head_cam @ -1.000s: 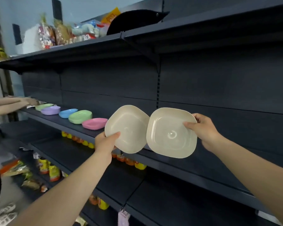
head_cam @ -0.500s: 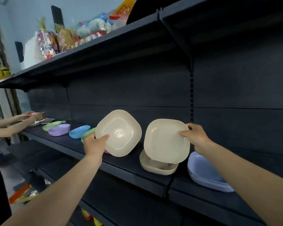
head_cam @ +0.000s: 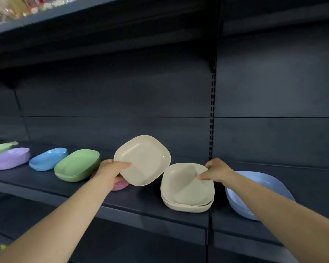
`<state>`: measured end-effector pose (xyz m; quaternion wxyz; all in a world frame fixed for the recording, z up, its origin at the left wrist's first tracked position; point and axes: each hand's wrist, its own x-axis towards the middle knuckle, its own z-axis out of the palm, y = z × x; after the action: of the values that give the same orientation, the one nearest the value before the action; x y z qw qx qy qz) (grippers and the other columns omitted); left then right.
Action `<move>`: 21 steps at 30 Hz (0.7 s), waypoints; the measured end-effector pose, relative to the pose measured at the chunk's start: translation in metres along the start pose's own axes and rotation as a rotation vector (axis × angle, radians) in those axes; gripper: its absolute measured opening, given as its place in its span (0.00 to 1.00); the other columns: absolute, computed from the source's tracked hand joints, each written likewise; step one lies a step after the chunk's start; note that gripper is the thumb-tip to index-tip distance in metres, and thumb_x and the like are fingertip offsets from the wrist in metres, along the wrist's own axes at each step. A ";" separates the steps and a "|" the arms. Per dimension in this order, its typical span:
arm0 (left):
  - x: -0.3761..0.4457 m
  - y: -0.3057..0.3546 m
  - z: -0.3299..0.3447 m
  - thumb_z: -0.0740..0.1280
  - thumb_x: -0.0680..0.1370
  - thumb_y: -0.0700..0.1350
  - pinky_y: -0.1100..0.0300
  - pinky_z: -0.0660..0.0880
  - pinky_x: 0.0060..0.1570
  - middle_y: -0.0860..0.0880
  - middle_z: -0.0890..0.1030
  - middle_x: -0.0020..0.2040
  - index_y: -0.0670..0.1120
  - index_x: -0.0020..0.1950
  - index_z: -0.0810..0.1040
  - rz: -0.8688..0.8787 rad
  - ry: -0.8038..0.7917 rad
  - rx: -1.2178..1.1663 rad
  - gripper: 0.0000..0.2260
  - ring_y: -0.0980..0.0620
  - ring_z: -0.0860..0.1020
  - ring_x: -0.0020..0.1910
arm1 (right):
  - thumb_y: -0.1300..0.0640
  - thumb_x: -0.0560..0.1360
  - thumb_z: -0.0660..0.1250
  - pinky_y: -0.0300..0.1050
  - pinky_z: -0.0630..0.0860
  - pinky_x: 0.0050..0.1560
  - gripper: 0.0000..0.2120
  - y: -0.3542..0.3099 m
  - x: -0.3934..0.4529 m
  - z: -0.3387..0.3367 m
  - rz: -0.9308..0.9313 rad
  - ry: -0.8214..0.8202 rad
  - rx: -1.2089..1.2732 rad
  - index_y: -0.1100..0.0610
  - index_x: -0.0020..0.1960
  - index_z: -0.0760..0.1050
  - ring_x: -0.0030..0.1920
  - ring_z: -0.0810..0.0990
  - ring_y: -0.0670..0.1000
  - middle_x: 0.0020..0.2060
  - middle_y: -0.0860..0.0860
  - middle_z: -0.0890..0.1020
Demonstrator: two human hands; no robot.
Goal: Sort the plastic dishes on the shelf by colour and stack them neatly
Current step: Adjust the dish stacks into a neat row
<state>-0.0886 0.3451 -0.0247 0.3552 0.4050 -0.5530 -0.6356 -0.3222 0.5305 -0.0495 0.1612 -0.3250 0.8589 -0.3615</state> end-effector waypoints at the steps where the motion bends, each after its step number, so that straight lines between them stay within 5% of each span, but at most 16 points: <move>1: 0.005 -0.001 0.003 0.69 0.72 0.31 0.50 0.74 0.43 0.39 0.79 0.50 0.37 0.52 0.74 -0.020 -0.043 0.006 0.11 0.42 0.78 0.45 | 0.59 0.66 0.72 0.42 0.62 0.36 0.12 -0.003 -0.003 -0.003 -0.008 -0.002 -0.039 0.58 0.33 0.69 0.33 0.65 0.50 0.30 0.53 0.68; 4: 0.015 -0.004 0.016 0.70 0.71 0.31 0.51 0.77 0.43 0.38 0.80 0.53 0.35 0.56 0.74 -0.047 -0.174 0.042 0.15 0.41 0.79 0.51 | 0.59 0.68 0.73 0.41 0.67 0.41 0.08 -0.010 -0.011 -0.013 -0.079 0.071 0.024 0.63 0.41 0.78 0.37 0.71 0.48 0.36 0.60 0.77; 6: 0.016 -0.006 0.029 0.71 0.71 0.31 0.53 0.77 0.41 0.40 0.81 0.50 0.37 0.51 0.74 -0.051 -0.250 0.094 0.12 0.42 0.79 0.51 | 0.57 0.72 0.72 0.41 0.72 0.51 0.08 -0.014 -0.021 -0.019 -0.123 0.123 0.195 0.60 0.49 0.80 0.46 0.77 0.48 0.46 0.54 0.81; 10: 0.014 -0.012 0.062 0.73 0.69 0.32 0.56 0.78 0.41 0.43 0.82 0.52 0.38 0.53 0.77 -0.046 -0.421 0.319 0.15 0.45 0.81 0.51 | 0.46 0.76 0.66 0.48 0.73 0.63 0.10 -0.018 -0.035 -0.009 -0.097 0.070 0.463 0.51 0.47 0.80 0.54 0.79 0.49 0.50 0.49 0.82; 13: 0.015 -0.021 0.081 0.74 0.68 0.35 0.61 0.75 0.43 0.46 0.82 0.51 0.42 0.52 0.79 0.042 -0.452 0.550 0.15 0.49 0.79 0.51 | 0.48 0.75 0.67 0.42 0.73 0.56 0.14 -0.014 -0.040 0.012 -0.071 0.071 0.334 0.55 0.57 0.75 0.52 0.78 0.47 0.48 0.47 0.80; 17: 0.019 -0.038 0.089 0.74 0.66 0.33 0.60 0.72 0.48 0.46 0.76 0.57 0.48 0.56 0.75 0.112 -0.448 0.638 0.22 0.48 0.75 0.55 | 0.56 0.75 0.66 0.42 0.67 0.64 0.28 -0.009 -0.043 0.035 -0.050 0.198 0.108 0.53 0.73 0.62 0.68 0.68 0.51 0.67 0.49 0.70; 21: 0.023 -0.056 0.085 0.73 0.67 0.32 0.61 0.71 0.49 0.47 0.78 0.56 0.47 0.61 0.73 0.051 -0.477 0.547 0.25 0.49 0.76 0.54 | 0.62 0.76 0.62 0.46 0.73 0.57 0.21 -0.005 -0.048 0.043 0.054 0.152 0.197 0.59 0.68 0.66 0.52 0.74 0.51 0.61 0.58 0.76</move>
<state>-0.1755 0.3672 -0.0779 0.1103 0.3117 -0.7797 -0.5317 -0.2626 0.5379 -0.0738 0.1362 -0.2562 0.8375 -0.4631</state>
